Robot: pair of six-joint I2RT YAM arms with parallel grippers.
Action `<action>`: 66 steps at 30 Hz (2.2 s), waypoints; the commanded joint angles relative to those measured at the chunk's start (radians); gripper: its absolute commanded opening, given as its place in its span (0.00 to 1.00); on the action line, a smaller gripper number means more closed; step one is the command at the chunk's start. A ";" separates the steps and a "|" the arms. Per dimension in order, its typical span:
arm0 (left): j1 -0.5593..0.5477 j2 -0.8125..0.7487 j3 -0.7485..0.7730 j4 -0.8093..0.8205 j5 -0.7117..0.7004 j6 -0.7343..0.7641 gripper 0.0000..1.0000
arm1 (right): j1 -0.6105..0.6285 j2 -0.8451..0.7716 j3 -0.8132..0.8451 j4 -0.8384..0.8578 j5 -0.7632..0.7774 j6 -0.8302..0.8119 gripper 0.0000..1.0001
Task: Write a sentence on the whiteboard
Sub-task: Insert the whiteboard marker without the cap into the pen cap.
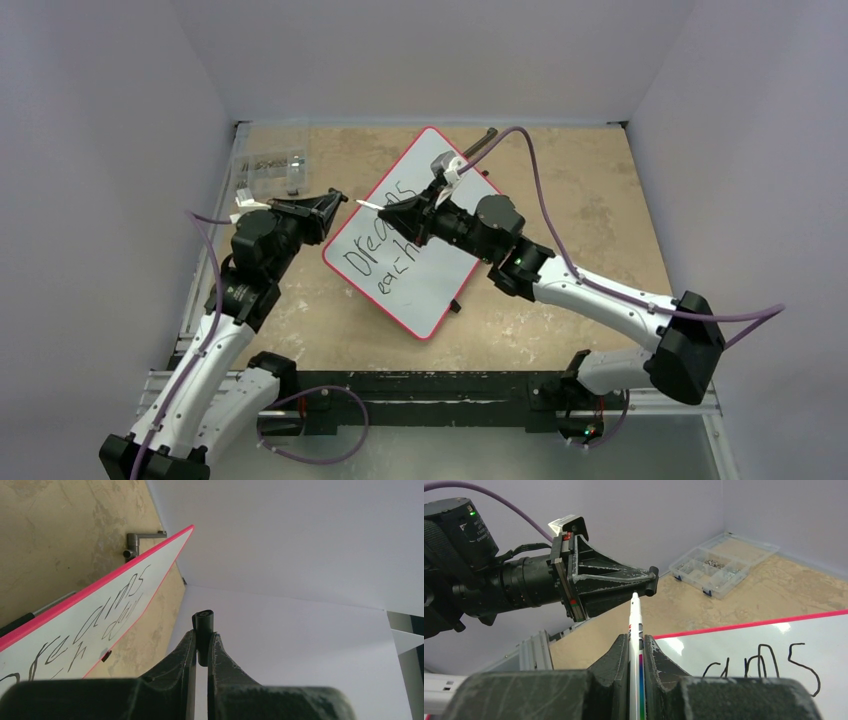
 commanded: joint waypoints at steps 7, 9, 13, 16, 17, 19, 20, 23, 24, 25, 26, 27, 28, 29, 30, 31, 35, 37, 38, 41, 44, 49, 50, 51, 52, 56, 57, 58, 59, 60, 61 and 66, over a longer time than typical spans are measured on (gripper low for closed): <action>0.008 -0.039 -0.016 0.020 -0.015 -0.049 0.00 | 0.006 0.023 0.064 0.050 -0.012 0.003 0.00; 0.009 -0.046 -0.021 0.023 -0.013 -0.056 0.00 | 0.006 0.027 0.063 0.048 -0.011 0.003 0.00; 0.008 -0.057 -0.030 0.031 -0.007 -0.071 0.00 | 0.007 0.039 0.062 0.050 -0.012 0.003 0.00; 0.008 -0.059 -0.034 0.037 -0.008 -0.073 0.00 | 0.007 0.050 0.070 0.050 -0.016 0.002 0.00; 0.008 -0.059 -0.038 0.043 -0.009 -0.077 0.00 | 0.006 0.055 0.072 0.049 -0.018 0.002 0.00; 0.008 -0.058 -0.049 0.066 -0.005 -0.087 0.00 | 0.006 0.062 0.077 0.049 -0.021 0.002 0.00; 0.008 -0.058 -0.054 0.077 -0.002 -0.093 0.00 | 0.006 0.067 0.080 0.048 -0.021 0.000 0.00; 0.008 -0.052 -0.056 0.086 0.004 -0.099 0.00 | 0.007 0.076 0.087 0.046 -0.022 0.001 0.00; 0.008 -0.051 -0.058 0.087 0.004 -0.100 0.00 | 0.006 0.078 0.090 0.046 -0.023 0.000 0.00; 0.008 -0.050 -0.059 0.090 0.004 -0.101 0.00 | 0.007 0.083 0.093 0.046 -0.024 0.001 0.00; 0.008 -0.050 -0.061 0.093 0.002 -0.103 0.00 | 0.006 0.085 0.095 0.045 -0.024 0.000 0.00; 0.009 -0.049 -0.064 0.097 0.000 -0.104 0.00 | 0.007 0.088 0.096 0.046 -0.024 0.000 0.00; 0.008 -0.047 -0.066 0.100 0.000 -0.105 0.00 | 0.007 0.091 0.099 0.045 -0.024 0.000 0.00; 0.008 -0.045 -0.067 0.102 0.000 -0.107 0.00 | 0.007 0.095 0.101 0.044 -0.024 -0.001 0.00; 0.008 -0.045 -0.069 0.104 0.001 -0.108 0.00 | 0.006 0.097 0.102 0.044 -0.023 -0.002 0.00; 0.008 -0.045 -0.070 0.105 0.001 -0.109 0.00 | 0.007 0.098 0.103 0.044 -0.022 -0.002 0.00; 0.008 -0.047 -0.074 0.106 -0.003 -0.111 0.00 | 0.008 0.099 0.105 0.040 -0.014 -0.002 0.00; 0.009 -0.049 -0.074 0.108 -0.005 -0.115 0.00 | 0.006 0.100 0.104 0.035 -0.012 -0.001 0.00; 0.009 -0.050 -0.074 0.108 -0.006 -0.115 0.00 | 0.006 0.099 0.104 0.034 -0.012 -0.002 0.00; 0.009 -0.050 -0.076 0.109 -0.007 -0.118 0.00 | 0.007 0.097 0.099 0.031 -0.009 0.000 0.00; 0.010 -0.052 -0.081 0.111 -0.007 -0.125 0.00 | 0.007 0.096 0.093 0.028 0.000 0.001 0.00; 0.012 -0.058 -0.085 0.111 -0.010 -0.135 0.00 | 0.008 0.099 0.090 0.020 0.010 0.004 0.00; 0.012 -0.058 -0.087 0.110 -0.010 -0.137 0.00 | 0.007 0.099 0.089 0.020 0.011 0.006 0.00; 0.012 -0.058 -0.087 0.111 -0.011 -0.139 0.00 | 0.008 0.098 0.088 0.018 0.012 0.006 0.00; 0.014 -0.060 -0.089 0.111 -0.012 -0.141 0.00 | 0.008 0.100 0.088 0.018 0.012 0.007 0.00; 0.016 -0.060 -0.089 0.115 -0.012 -0.145 0.00 | 0.007 0.099 0.085 0.013 0.020 0.007 0.00; 0.015 -0.059 -0.089 0.115 -0.010 -0.145 0.00 | 0.007 0.100 0.085 0.012 0.021 0.005 0.00; 0.015 -0.059 -0.089 0.116 -0.009 -0.146 0.00 | 0.008 0.101 0.087 0.012 0.022 0.005 0.00; 0.015 -0.058 -0.090 0.116 -0.009 -0.147 0.00 | 0.007 0.104 0.088 0.011 0.022 0.004 0.00; 0.015 -0.059 -0.091 0.117 -0.009 -0.148 0.00 | 0.007 0.106 0.090 0.011 0.022 0.005 0.00; 0.016 -0.058 -0.091 0.118 -0.009 -0.148 0.00 | 0.007 0.108 0.092 0.010 0.022 0.004 0.00; 0.017 -0.051 -0.094 0.128 -0.001 -0.155 0.00 | 0.008 0.121 0.108 0.002 0.025 -0.002 0.00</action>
